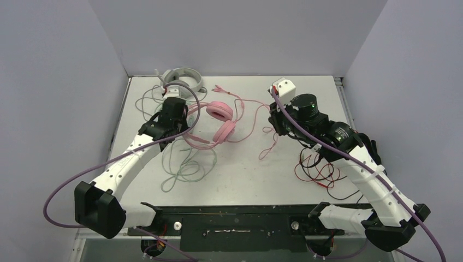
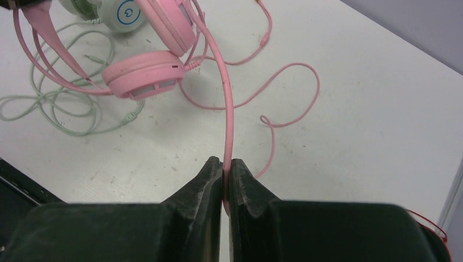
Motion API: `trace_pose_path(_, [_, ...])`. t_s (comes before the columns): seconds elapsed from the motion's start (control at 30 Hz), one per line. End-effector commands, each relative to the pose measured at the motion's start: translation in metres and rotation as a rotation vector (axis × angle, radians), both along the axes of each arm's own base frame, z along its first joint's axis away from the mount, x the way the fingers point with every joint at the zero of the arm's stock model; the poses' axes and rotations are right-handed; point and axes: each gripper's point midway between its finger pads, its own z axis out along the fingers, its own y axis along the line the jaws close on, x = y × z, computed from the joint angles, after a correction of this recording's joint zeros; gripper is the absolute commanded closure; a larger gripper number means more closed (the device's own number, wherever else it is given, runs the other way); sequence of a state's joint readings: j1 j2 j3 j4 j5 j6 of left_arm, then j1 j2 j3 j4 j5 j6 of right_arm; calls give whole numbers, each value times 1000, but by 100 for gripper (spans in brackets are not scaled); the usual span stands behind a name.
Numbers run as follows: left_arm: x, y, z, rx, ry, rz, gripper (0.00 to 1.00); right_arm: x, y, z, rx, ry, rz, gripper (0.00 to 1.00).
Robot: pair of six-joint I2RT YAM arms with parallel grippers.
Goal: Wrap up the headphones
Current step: Wrap the headphones cable around the headphones.
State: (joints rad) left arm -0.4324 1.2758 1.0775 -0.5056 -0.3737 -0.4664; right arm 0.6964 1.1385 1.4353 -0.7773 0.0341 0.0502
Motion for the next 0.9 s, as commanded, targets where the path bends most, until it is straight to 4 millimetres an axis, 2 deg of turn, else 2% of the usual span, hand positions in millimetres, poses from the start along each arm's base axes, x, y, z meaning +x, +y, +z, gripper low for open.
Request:
trace_pose_path(0.0, [27,2,46,0,-113,32,100,-19,-12,35,-13,-81,63,100])
trace_pose_path(0.2, [42,-8,48,16,-108,-14,100,-54,11,55,12,-54,313,100])
trace_pose_path(0.43, [69,-35,58,-7,-115,-104,100,-82,33,76,83,-79,508,100])
trace_pose_path(0.63, [88,-78,58,-3,-121,-274,100,-80,48,74,83,-55,570,100])
trace_pose_path(0.77, [89,-108,61,56,-165,-375,100,-76,57,69,62,-32,586,100])
trace_pose_path(0.87, [93,-123,66,98,-205,-397,100,-79,65,69,64,-24,617,100])
